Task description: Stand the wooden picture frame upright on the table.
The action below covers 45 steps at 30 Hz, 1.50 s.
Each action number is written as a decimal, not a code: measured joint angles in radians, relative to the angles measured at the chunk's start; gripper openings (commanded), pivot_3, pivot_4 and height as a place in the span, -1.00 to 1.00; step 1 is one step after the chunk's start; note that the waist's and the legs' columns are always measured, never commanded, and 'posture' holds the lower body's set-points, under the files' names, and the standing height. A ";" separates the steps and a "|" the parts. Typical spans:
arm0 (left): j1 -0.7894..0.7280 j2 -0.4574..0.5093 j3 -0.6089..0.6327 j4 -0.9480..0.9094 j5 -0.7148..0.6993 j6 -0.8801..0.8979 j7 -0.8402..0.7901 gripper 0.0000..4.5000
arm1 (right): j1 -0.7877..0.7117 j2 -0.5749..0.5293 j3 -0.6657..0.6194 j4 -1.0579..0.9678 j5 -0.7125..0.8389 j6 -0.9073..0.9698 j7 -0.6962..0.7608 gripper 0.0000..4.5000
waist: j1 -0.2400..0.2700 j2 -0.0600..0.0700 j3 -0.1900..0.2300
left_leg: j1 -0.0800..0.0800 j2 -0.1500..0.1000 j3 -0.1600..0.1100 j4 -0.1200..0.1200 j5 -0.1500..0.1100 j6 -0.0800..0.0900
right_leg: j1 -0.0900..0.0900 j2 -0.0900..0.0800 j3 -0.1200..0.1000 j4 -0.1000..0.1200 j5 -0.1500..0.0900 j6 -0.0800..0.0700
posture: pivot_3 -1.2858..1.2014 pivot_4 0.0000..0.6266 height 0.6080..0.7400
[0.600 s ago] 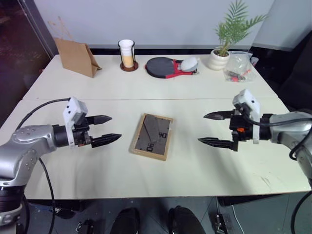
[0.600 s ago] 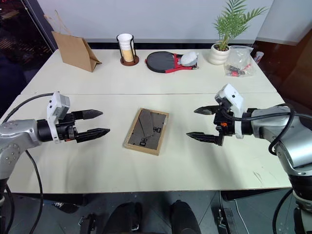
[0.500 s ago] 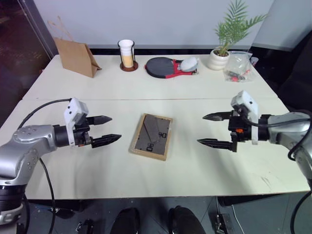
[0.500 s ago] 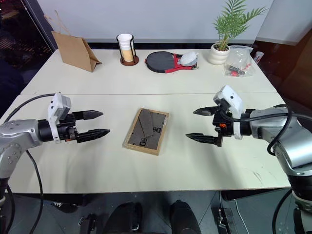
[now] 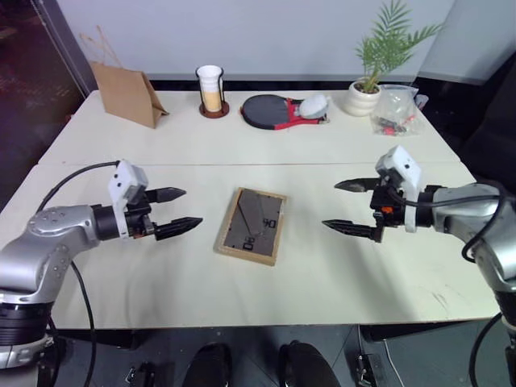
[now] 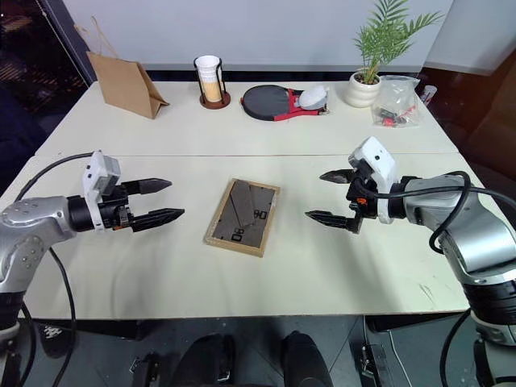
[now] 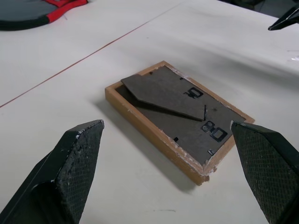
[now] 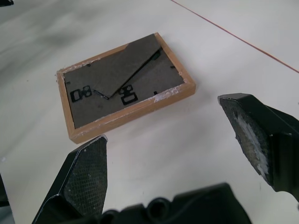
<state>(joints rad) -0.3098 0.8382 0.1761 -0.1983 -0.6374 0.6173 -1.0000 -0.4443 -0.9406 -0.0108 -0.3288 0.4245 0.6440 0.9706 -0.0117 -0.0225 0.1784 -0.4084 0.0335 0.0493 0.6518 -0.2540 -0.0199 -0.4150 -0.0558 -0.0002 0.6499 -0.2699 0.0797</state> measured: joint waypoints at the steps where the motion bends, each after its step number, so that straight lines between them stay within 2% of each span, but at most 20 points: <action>1: 0.000 -0.001 0.000 0.000 0.003 0.000 0.001 1.00 | 0.000 0.003 0.004 0.001 -0.008 -0.003 -0.002 0.98 | 0.000 0.000 0.000 | 0.000 0.000 0.000 0.000 0.000 0.000 | 0.000 0.000 0.000 0.000 0.000 0.000 | 0.03 -0.52 1.00; 9: 0.000 -0.022 -0.006 0.001 0.020 0.001 0.019 1.00 | -0.004 0.062 0.025 0.031 -0.043 -0.004 -0.056 0.98 | 0.000 0.000 0.000 | 0.000 0.000 0.000 0.000 0.000 0.000 | 0.000 0.000 0.000 0.000 0.000 0.000 | 0.03 -0.52 1.00; 12: -0.023 -0.041 -0.028 0.035 0.051 -0.016 0.028 0.61 | -0.007 0.086 0.039 0.054 -0.071 0.002 -0.096 0.61 | 0.000 0.000 0.000 | 0.000 -0.001 0.000 0.000 0.000 0.000 | 0.000 0.000 0.000 0.000 0.000 0.000 | 0.03 -0.52 1.00; 16: -0.050 -0.077 -0.103 0.093 0.149 -0.076 0.061 -0.27 | -0.007 0.117 0.073 0.061 -0.115 0.010 -0.146 -0.27 | 0.001 0.000 0.000 | 0.000 -0.001 0.000 0.001 0.000 0.000 | 0.000 0.000 0.000 0.000 0.000 0.000 | 0.03 -0.52 1.00; 19: -0.078 -0.142 -0.172 0.166 0.250 -0.161 0.107 -0.97 | -0.007 0.182 0.130 0.083 -0.189 0.030 -0.233 -0.96 | 0.001 -0.001 -0.001 | 0.000 -0.001 0.000 0.001 0.000 0.000 | 0.001 0.001 0.000 0.001 0.000 0.000 | 0.03 -0.52 1.00; 23: -0.091 -0.230 -0.250 0.253 0.351 -0.253 0.154 -0.99 | -0.007 0.274 0.207 0.122 -0.268 0.060 -0.331 -0.98 | -0.001 -0.001 -0.001 | -0.001 -0.001 0.000 0.002 0.000 0.000 | 0.000 0.001 0.000 0.001 0.000 0.000 | 0.03 -0.52 1.00; 29: -0.095 -0.297 -0.332 0.315 0.454 -0.301 0.195 -0.99 | -0.007 0.432 0.281 0.207 -0.329 0.065 -0.416 -0.98 | -0.001 -0.001 -0.001 | -0.001 -0.001 0.000 0.002 0.000 0.000 | -0.001 0.002 0.000 0.002 0.000 0.000 | 0.03 -0.52 1.00; 36: -0.024 -0.263 -0.328 0.206 0.458 -0.259 0.171 -0.99 | -0.018 0.513 0.302 0.220 -0.335 0.071 -0.412 -0.98 | -0.007 -0.001 -0.002 | 0.001 0.000 0.000 0.002 0.000 0.000 | 0.000 0.002 0.000 0.003 0.000 0.000 | 0.03 -0.52 1.00; 45: 0.135 -0.178 -0.289 -0.024 0.375 -0.111 0.117 -0.99 | -0.011 0.530 0.344 0.165 -0.335 0.126 -0.375 -0.98 | -0.008 -0.001 -0.004 | 0.001 0.002 -0.001 0.001 0.000 0.000 | 0.000 0.002 0.000 0.003 0.000 0.000 | 0.03 -0.52 1.00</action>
<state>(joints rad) -0.1746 0.6603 -0.1132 -0.2220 -0.2627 0.5066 -0.8835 -0.4558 -0.4107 0.3331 -0.1634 0.0892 0.7696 0.5952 -0.0193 -0.0237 0.1741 -0.4074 0.0359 0.0485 0.6526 -0.2540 -0.0199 -0.4148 -0.0537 0.0002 0.6530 -0.2699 0.0797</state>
